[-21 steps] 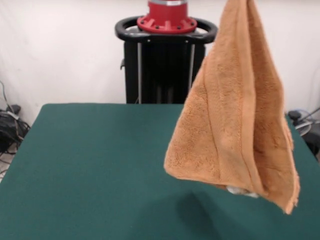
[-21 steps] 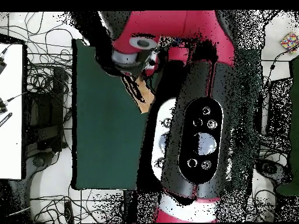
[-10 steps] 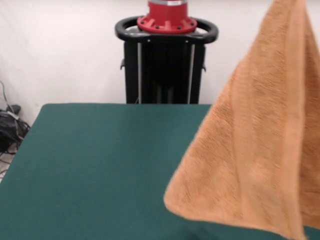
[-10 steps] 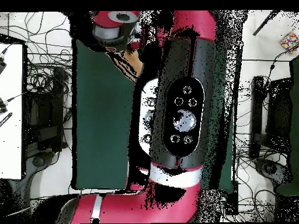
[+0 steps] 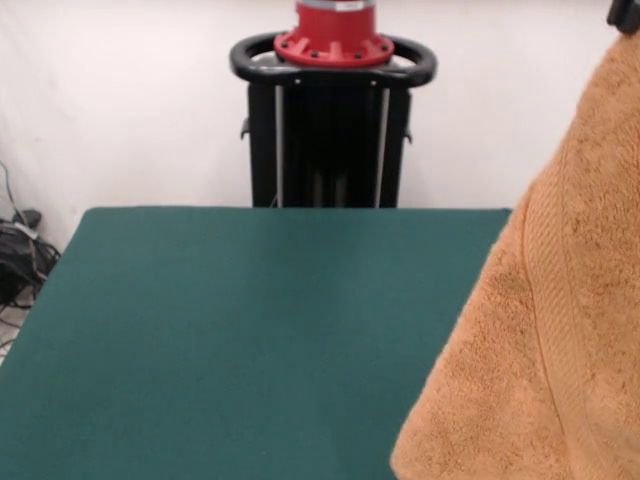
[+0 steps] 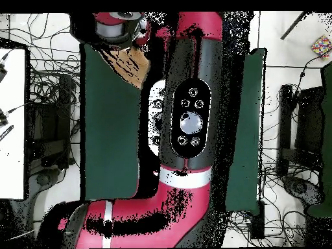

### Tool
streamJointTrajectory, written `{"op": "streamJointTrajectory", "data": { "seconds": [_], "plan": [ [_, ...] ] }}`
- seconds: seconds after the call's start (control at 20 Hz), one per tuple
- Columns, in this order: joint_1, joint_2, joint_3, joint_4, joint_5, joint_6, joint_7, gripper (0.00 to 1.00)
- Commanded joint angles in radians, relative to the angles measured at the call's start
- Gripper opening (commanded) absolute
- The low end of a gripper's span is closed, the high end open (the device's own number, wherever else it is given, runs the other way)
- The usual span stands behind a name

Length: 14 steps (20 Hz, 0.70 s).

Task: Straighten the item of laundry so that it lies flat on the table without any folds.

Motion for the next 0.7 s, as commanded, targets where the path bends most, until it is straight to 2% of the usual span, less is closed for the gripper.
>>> {"op": "streamJointTrajectory", "data": {
  "seconds": [0.05,0.25,0.4,0.7],
  "plan": [
    [0.001,0.018,0.187,-0.017,-0.115,0.084,-0.113,0.0],
    [-0.012,0.02,0.226,0.01,-0.135,0.036,-0.124,0.0],
    [-0.028,0.038,0.218,0.054,-0.106,-0.056,-0.153,0.0],
    [-0.052,0.041,0.146,0.186,-0.031,-0.236,-0.196,0.0]
  ]
}}
